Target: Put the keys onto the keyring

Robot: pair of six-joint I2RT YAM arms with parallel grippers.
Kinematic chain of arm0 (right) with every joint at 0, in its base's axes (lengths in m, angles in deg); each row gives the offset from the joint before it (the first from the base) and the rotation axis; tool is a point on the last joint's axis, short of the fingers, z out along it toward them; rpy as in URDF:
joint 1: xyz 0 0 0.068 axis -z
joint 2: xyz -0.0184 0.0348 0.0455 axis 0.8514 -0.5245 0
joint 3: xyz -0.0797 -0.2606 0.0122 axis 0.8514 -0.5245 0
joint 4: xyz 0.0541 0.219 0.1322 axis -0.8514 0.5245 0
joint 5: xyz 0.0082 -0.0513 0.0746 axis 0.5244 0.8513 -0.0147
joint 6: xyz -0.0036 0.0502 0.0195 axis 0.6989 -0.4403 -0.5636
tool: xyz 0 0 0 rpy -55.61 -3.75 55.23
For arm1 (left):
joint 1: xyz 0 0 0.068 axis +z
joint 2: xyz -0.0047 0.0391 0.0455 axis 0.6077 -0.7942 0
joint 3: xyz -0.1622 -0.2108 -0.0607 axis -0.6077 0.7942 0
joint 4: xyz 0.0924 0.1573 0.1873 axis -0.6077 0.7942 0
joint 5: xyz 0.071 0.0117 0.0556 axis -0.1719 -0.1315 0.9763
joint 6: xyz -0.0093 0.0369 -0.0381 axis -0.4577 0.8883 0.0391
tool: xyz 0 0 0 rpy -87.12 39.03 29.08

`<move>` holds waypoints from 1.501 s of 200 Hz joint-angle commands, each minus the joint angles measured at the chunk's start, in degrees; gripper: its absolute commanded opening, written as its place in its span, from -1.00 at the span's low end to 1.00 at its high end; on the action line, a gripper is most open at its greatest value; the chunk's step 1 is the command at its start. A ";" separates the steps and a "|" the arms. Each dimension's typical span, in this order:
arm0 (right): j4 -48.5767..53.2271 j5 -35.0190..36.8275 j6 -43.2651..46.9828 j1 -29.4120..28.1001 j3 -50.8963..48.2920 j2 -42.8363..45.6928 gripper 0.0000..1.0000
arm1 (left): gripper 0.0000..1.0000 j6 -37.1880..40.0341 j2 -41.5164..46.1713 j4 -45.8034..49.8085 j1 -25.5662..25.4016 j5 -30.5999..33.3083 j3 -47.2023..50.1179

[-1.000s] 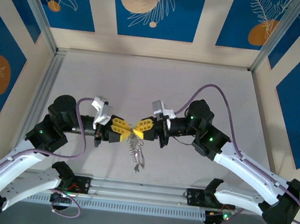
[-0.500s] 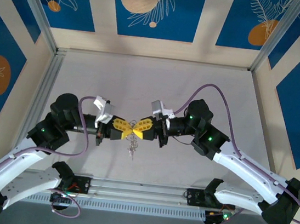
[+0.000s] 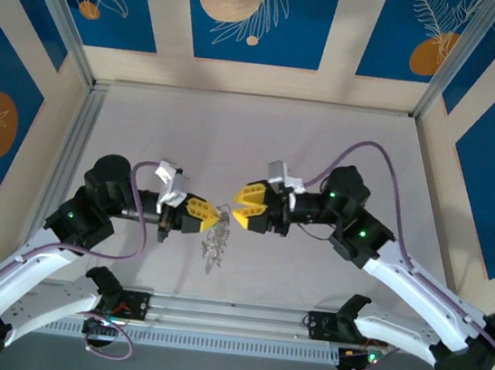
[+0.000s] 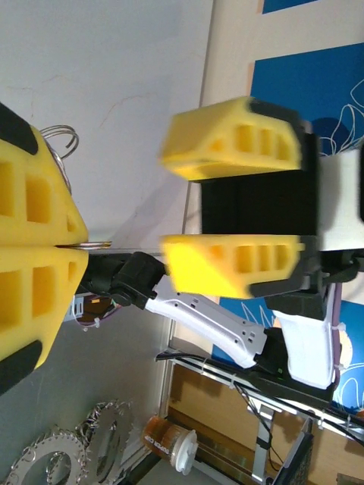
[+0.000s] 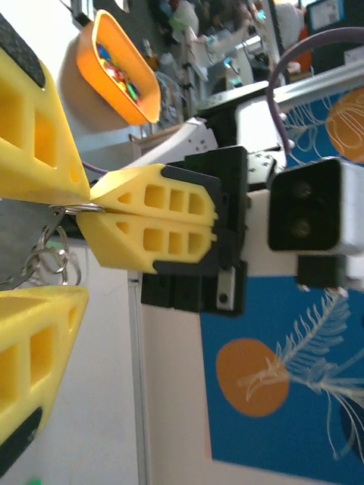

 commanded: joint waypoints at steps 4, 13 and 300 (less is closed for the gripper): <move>4.72 1.73 0.65 2.04 -1.19 3.54 -0.30 | -1.00 1.42 0.84 -0.89 -0.14 -1.88 -0.85; 5.51 1.57 0.83 2.50 -1.31 3.86 -0.31 | -1.00 1.37 0.76 -0.88 -0.14 -1.89 -0.85; -6.07 -10.50 -4.82 -0.89 -0.76 -5.39 -0.58 | -1.00 -9.32 1.06 -24.44 -0.08 -0.12 8.18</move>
